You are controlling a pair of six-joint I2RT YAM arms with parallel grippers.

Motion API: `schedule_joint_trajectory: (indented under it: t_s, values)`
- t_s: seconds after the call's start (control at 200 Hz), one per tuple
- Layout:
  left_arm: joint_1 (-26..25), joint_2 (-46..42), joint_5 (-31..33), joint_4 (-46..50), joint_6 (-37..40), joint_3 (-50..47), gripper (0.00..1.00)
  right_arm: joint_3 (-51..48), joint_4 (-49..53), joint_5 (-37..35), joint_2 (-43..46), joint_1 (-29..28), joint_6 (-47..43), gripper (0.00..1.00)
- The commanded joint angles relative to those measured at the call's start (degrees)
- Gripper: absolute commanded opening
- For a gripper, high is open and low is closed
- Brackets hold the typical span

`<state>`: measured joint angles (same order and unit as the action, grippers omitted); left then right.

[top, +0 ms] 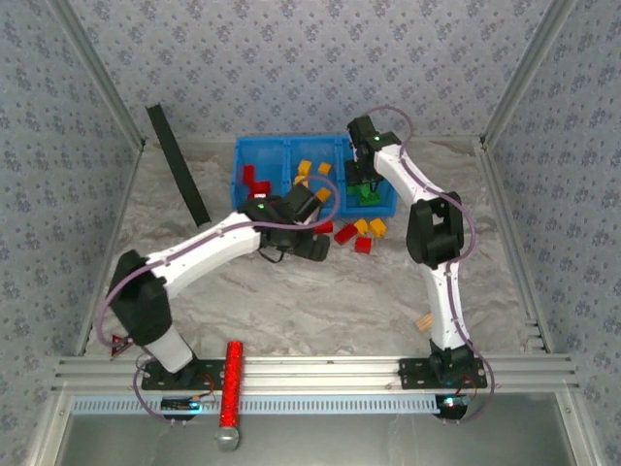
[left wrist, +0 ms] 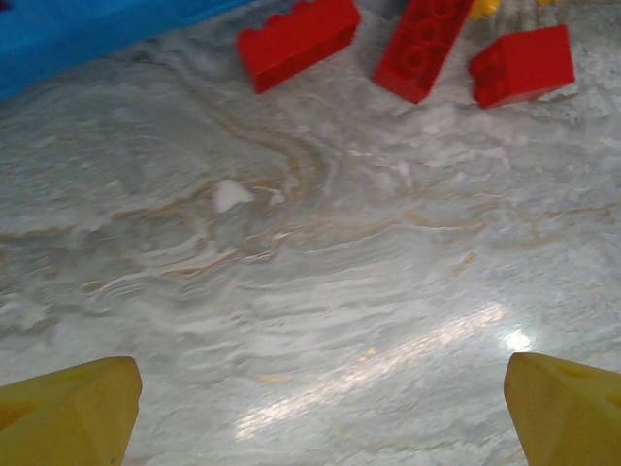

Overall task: Sort the legos into containers by color
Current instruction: Place the lego in the container, then pick up the lego from the center of the table.

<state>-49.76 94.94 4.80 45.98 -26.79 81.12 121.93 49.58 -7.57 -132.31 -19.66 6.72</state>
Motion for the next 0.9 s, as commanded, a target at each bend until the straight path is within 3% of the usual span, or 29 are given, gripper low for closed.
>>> schedule_joint_trajectory:
  t_s: [0.0,0.195,0.43,0.895]
  values:
    - [-2.55,5.36,0.71,-0.99,-2.16,5.77,0.96,-2.02,-1.97,2.75,2.77,0.67,-0.52,0.53]
    - [-5.65,16.37,-2.24,-1.58,-4.12,15.63,0.93,-6.2,-4.57,4.83,8.13,2.57,-0.83,0.54]
    - [-8.75,26.7,-2.34,-1.68,-7.67,23.78,0.89,-10.8,-5.57,8.6,17.82,4.79,0.96,0.46]
    - [-8.3,39.52,4.88,0.58,-8.62,37.07,0.89,-34.33,-12.71,12.58,41.21,7.77,3.34,0.48]
